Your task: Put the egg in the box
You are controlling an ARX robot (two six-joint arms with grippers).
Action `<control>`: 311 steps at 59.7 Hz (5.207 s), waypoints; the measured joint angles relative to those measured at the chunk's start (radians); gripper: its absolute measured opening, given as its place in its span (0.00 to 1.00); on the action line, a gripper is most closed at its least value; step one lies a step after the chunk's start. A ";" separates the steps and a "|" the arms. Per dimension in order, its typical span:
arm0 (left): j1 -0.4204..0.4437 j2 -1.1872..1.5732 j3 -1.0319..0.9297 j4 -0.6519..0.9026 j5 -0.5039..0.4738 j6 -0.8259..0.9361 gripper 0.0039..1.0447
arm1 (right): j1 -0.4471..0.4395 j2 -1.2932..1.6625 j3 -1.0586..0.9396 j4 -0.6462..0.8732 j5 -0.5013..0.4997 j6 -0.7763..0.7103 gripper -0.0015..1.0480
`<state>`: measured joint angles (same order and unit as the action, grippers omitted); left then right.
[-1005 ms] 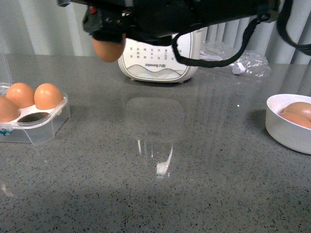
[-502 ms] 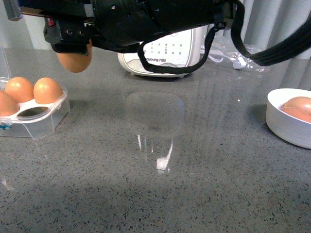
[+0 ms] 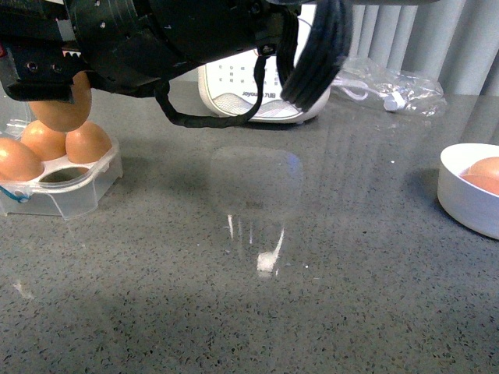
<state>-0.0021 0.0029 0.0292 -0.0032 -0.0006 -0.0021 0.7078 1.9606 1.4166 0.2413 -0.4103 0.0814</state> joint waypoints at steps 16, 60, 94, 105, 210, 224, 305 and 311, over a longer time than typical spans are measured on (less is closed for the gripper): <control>0.000 0.000 0.000 0.000 0.000 0.000 0.94 | 0.009 0.038 0.050 -0.035 0.009 -0.003 0.39; 0.000 0.000 0.000 0.000 0.000 0.000 0.94 | 0.005 0.056 0.056 -0.068 -0.008 -0.002 0.83; 0.000 0.000 0.000 0.000 0.000 0.000 0.94 | -0.057 -0.035 -0.030 0.003 0.024 -0.006 0.93; 0.000 0.000 0.000 0.000 0.000 0.000 0.94 | -0.130 -0.149 -0.145 0.068 0.104 -0.011 0.93; 0.000 0.000 0.000 0.000 0.000 0.000 0.94 | -0.705 -1.360 -1.324 0.257 0.412 -0.092 0.03; 0.000 0.000 0.000 0.000 0.000 0.000 0.94 | -0.705 -1.458 -1.358 0.196 0.412 -0.092 0.03; 0.000 -0.001 0.000 0.000 0.000 0.000 0.94 | -0.705 -1.956 -1.411 -0.241 0.409 -0.093 0.04; 0.000 -0.001 0.000 0.000 0.000 0.000 0.94 | -0.705 -1.956 -1.411 -0.241 0.409 -0.092 0.20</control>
<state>-0.0021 0.0017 0.0292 -0.0032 -0.0010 -0.0021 0.0025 0.0044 0.0051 0.0006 -0.0013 -0.0105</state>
